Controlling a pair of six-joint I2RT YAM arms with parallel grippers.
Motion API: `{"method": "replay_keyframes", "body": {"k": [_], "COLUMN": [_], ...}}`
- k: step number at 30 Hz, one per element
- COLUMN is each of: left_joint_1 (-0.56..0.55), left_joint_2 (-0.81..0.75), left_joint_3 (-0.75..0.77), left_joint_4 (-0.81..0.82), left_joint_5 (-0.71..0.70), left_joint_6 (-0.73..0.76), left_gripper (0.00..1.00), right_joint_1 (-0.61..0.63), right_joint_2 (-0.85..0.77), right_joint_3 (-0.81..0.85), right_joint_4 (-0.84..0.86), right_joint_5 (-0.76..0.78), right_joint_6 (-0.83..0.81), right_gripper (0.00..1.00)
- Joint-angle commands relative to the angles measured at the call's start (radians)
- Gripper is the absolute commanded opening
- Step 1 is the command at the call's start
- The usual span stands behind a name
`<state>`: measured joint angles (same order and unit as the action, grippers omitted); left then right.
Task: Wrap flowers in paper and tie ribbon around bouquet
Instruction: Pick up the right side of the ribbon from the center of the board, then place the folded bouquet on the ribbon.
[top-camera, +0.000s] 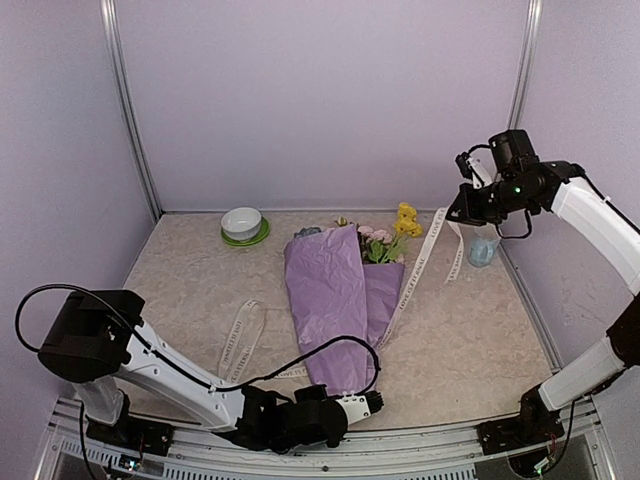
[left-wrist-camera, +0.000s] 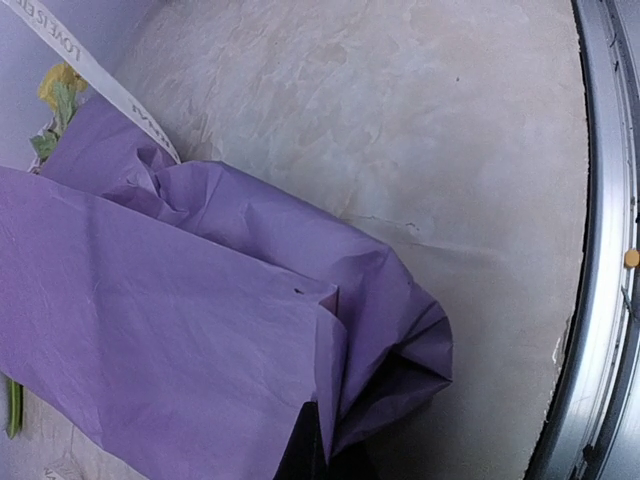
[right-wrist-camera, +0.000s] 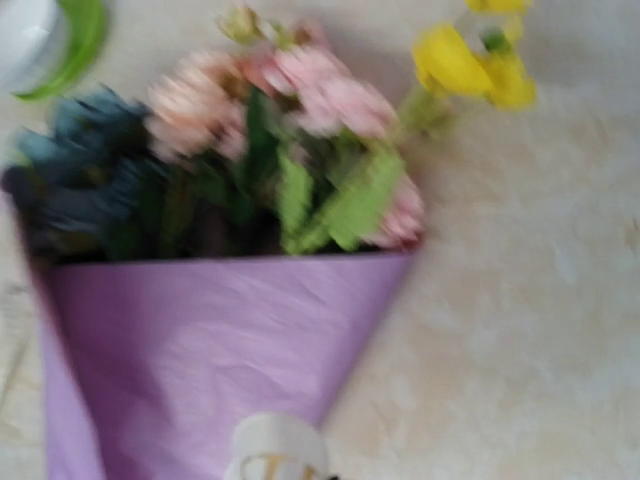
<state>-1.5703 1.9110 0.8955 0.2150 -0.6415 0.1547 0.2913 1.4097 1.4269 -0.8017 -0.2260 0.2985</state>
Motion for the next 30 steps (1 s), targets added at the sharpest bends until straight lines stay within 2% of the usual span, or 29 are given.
{"method": "replay_keyframes", "body": {"k": [1, 6, 14, 16, 18, 25, 27, 30], "left_joint_1": [0.004, 0.007, 0.016, 0.016, 0.016, 0.015, 0.016, 0.016], "left_joint_2": [0.019, 0.021, 0.038, 0.044, 0.047, 0.052, 0.052, 0.055], "left_joint_3": [0.035, 0.038, 0.051, 0.059, 0.064, 0.080, 0.080, 0.078], "left_joint_4": [0.002, -0.005, -0.009, -0.013, -0.018, -0.038, -0.041, -0.045], "left_joint_5": [0.029, 0.040, 0.056, 0.062, 0.066, 0.070, 0.072, 0.076], "left_joint_6": [0.001, -0.002, -0.003, -0.002, -0.003, -0.010, -0.013, -0.014], "left_gripper": [0.00, 0.00, 0.00, 0.00, 0.00, 0.00, 0.00, 0.00], "right_joint_1": [-0.001, 0.034, 0.327, 0.355, 0.386, 0.522, 0.529, 0.534], "right_joint_2": [0.024, 0.052, 0.114, 0.174, 0.246, 0.607, 0.666, 0.712], "right_joint_3": [0.151, 0.321, 0.231, 0.200, 0.210, 0.476, 0.525, 0.569], "right_joint_4": [-0.048, -0.074, 0.143, 0.232, 0.272, 0.162, 0.135, 0.107], "right_joint_5": [-0.067, -0.108, -0.357, -0.448, -0.443, -0.363, -0.324, -0.280], "right_joint_6": [-0.031, -0.030, -0.083, -0.043, -0.027, -0.085, -0.088, -0.097], "right_gripper": [0.00, 0.00, 0.00, 0.00, 0.00, 0.00, 0.05, 0.24]}}
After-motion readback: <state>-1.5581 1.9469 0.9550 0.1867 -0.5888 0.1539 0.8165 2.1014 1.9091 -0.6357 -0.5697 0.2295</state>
